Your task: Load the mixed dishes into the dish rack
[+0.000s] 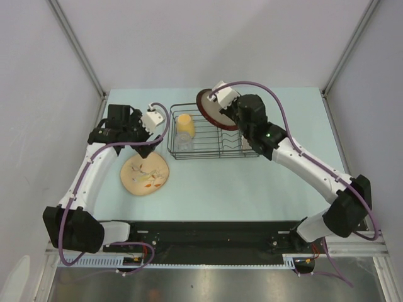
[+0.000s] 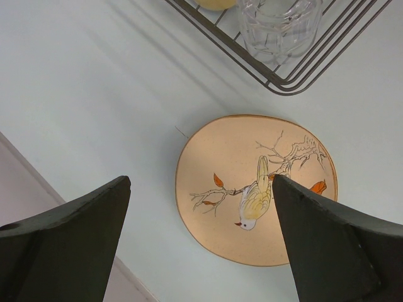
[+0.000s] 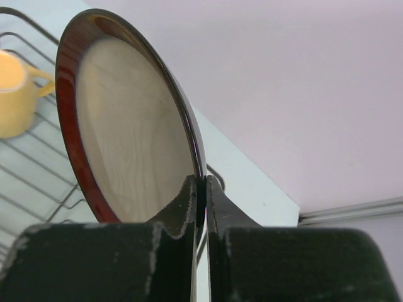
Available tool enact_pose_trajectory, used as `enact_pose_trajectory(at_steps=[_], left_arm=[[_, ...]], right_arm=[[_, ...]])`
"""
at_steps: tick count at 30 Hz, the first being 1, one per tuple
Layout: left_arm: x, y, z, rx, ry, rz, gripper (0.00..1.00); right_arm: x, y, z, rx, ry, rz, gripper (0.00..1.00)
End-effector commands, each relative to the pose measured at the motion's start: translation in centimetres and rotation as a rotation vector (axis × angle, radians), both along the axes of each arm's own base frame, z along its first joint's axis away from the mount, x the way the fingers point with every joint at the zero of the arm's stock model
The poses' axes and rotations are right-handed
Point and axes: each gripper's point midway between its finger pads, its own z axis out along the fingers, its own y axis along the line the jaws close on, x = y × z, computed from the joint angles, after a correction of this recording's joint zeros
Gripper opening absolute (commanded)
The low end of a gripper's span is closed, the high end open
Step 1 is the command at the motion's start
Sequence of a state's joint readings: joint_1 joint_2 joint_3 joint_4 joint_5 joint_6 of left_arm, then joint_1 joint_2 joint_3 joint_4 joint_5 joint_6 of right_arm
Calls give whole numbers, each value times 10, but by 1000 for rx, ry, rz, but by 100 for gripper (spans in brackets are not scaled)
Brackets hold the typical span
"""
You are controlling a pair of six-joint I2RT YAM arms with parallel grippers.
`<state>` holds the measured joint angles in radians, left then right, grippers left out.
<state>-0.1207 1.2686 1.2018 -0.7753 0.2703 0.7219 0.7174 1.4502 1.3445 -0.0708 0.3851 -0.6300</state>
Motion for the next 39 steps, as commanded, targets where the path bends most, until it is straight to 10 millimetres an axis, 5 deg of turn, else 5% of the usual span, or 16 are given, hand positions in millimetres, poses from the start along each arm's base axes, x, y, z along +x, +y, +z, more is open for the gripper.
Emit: enact_pose_trajectory(at_steps=[1, 7, 15, 39], left_arm=[[1, 0, 3, -38, -22, 4, 100], [6, 6, -8, -28, -3, 21, 100], [14, 15, -21, -22, 40, 49, 100], [20, 21, -32, -23, 75, 75, 100]], right_arm=[[25, -24, 106, 158, -301, -65, 0], [59, -32, 100, 104, -364, -87, 0], [92, -16, 75, 33, -385, -61, 0], [103, -51, 54, -24, -309, -71, 0]])
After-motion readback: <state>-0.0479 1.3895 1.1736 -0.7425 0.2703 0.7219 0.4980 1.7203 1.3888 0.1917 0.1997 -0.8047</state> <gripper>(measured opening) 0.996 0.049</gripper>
